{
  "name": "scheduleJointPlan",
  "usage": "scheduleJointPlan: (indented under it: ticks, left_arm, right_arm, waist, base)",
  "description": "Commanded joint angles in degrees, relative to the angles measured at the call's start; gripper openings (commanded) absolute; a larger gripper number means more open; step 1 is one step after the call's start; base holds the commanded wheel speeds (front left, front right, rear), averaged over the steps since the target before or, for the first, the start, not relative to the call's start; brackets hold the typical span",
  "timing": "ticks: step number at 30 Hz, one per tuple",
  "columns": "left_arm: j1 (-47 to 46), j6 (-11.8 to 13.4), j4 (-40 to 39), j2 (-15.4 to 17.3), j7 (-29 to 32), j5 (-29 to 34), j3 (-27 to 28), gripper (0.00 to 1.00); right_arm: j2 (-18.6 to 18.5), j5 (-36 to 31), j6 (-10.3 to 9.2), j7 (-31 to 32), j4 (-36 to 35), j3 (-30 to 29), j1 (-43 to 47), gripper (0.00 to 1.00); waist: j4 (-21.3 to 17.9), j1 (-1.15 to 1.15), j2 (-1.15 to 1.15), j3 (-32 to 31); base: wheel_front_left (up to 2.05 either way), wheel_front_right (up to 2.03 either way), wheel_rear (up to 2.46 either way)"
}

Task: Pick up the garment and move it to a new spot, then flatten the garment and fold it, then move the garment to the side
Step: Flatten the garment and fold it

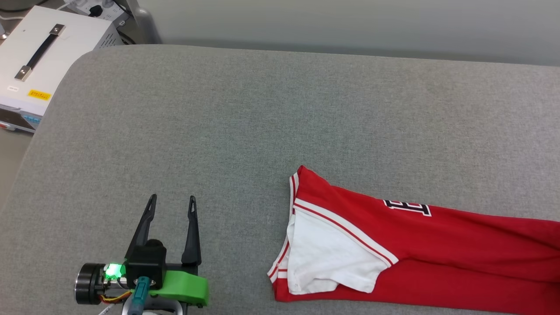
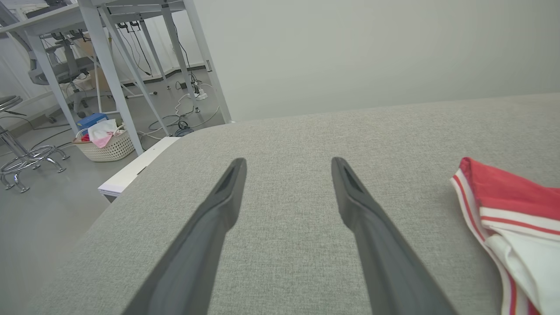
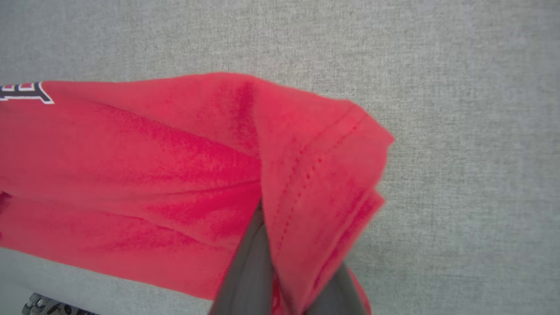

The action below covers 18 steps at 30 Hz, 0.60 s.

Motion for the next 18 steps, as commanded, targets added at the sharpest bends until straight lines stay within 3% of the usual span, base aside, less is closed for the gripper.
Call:
scheduleJointPlan:
  ticks: [1, 10, 18]
  left_arm:
    - [0.86, -0.28, 0.19, -0.41, -0.34, 0.52, 0.09, 1.0]
    - [1.52, -1.47, 0.71, -0.97, -0.34, 1.1, 0.59, 1.0]
    - [0.71, -2.42, 0.86, -1.57, -0.34, 1.53, -0.02, 1.0]
  right_arm:
    - [-0.57, 0.33, -0.05, -0.22, 0.27, -0.57, 0.49, 0.0]
    - [0.17, 9.12, -0.05, 1.55, -15.1, -3.27, 3.27, 0.0]
    - [2.74, 9.93, -0.05, 4.44, -25.88, -1.24, 1.53, 0.0]
  waist:
    - [-0.11, 0.0, 0.0, -0.18]
    - [-0.32, 0.0, 0.0, -1.52]
    - [1.01, 0.0, 0.0, -0.86]
  base:
    - [0.0, 0.0, 0.0]
    - [0.0, 0.0, 0.0]
    - [0.0, 0.0, 0.0]
